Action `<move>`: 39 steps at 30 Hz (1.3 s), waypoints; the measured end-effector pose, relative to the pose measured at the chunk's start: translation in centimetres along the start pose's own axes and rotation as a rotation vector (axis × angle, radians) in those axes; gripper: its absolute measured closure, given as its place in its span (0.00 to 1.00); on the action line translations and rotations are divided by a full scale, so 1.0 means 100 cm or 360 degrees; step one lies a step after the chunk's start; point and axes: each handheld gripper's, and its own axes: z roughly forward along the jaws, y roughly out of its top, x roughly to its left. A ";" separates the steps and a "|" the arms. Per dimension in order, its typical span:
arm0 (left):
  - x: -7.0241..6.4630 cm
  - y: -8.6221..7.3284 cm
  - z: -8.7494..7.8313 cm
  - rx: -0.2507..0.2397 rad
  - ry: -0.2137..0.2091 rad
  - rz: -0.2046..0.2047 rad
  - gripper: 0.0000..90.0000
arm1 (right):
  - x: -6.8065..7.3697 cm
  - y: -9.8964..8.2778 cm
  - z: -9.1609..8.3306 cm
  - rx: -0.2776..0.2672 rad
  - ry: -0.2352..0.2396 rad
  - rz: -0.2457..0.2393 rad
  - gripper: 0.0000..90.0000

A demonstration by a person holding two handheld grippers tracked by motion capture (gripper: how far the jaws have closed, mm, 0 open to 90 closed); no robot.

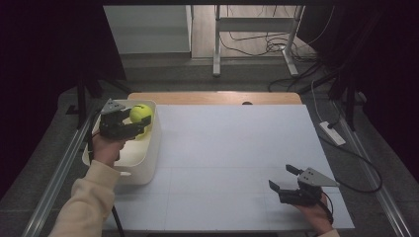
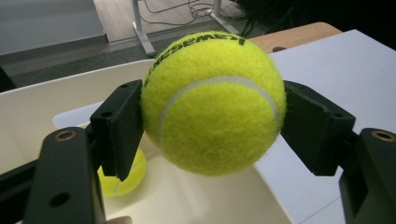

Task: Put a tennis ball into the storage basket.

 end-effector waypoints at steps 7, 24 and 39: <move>0.004 -0.002 0.000 0.0012 0.0008 -0.0006 0.30 | 0.000 0.000 0.000 -0.0002 -0.0001 0.0000 0.14; 0.013 -0.010 0.009 0.0150 0.0053 -0.0015 0.30 | 0.000 0.000 0.000 -0.0001 0.0001 -0.0006 0.15; 0.013 -0.009 0.012 0.0233 0.0052 0.0008 0.30 | 0.000 0.000 0.000 0.0003 0.0000 -0.0005 0.15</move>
